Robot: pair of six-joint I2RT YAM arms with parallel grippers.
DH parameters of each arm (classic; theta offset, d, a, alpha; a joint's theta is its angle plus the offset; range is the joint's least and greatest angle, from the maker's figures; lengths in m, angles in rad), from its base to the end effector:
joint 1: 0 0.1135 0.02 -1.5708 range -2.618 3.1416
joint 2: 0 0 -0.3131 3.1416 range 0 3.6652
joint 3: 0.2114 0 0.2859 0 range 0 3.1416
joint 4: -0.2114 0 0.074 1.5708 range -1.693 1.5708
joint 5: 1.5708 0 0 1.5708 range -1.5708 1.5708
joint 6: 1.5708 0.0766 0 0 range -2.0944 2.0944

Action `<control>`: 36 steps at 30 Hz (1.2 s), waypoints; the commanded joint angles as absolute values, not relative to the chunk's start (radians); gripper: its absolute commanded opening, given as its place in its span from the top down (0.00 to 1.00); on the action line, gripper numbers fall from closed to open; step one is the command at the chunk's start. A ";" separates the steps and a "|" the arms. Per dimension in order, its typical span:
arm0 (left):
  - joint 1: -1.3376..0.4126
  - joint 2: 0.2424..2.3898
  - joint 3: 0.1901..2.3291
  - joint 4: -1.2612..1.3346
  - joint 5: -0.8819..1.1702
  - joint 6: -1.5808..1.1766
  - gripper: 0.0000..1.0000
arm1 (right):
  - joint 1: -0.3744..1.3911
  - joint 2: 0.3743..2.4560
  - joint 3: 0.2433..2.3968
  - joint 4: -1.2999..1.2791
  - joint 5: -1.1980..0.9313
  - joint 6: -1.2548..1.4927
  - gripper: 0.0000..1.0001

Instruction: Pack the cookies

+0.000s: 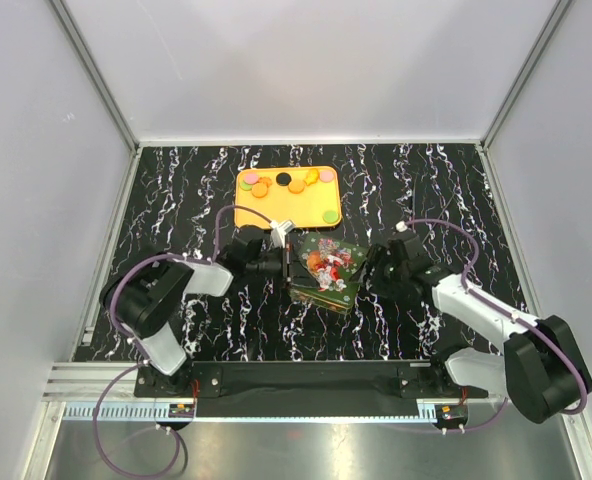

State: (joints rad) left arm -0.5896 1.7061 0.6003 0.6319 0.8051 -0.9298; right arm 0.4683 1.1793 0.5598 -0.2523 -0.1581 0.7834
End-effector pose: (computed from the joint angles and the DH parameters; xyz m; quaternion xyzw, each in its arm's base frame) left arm 0.2638 -0.2429 0.1428 0.0684 0.8084 -0.5728 0.1176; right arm 0.2259 0.1278 0.1749 0.1203 0.9293 0.2601 0.2332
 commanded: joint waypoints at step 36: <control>-0.686 1.595 0.910 -0.207 0.167 -0.571 0.16 | 0.325 1.335 0.617 0.044 -0.505 0.836 0.37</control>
